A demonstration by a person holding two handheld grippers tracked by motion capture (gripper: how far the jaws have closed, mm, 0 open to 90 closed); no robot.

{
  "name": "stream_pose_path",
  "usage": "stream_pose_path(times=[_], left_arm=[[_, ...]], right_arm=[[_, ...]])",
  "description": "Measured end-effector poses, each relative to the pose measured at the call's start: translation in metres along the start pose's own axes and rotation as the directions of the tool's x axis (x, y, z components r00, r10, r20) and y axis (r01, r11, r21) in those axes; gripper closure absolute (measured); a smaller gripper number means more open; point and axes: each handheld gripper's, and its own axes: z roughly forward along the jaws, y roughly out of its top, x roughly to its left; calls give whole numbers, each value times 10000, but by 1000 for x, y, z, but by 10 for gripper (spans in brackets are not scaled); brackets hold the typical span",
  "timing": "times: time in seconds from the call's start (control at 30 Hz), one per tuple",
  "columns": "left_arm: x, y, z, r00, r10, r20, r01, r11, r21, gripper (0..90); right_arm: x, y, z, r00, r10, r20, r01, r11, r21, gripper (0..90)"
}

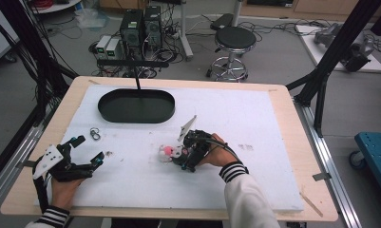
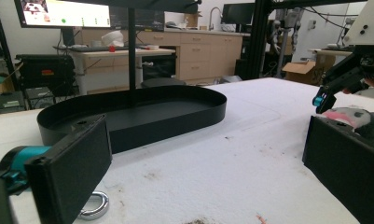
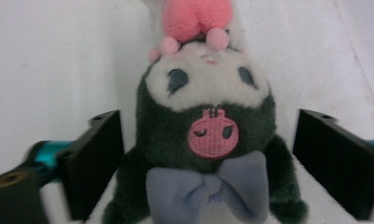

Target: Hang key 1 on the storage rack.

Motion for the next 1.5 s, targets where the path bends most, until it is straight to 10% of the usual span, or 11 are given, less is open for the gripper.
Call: stream_pose_path(times=[0.8, 1.5], left_arm=[[1, 0, 0, 9999, -99, 63, 99, 10000, 14, 17], [2, 37, 18, 9901, 297, 1370, -391, 9970, 664, 17]], right_arm=[[2, 1, 0, 9998, 194, 72, -194, 9998, 86, 391], [10, 13, -27, 9994, -202, -290, 132, 9749, -2223, 388]])
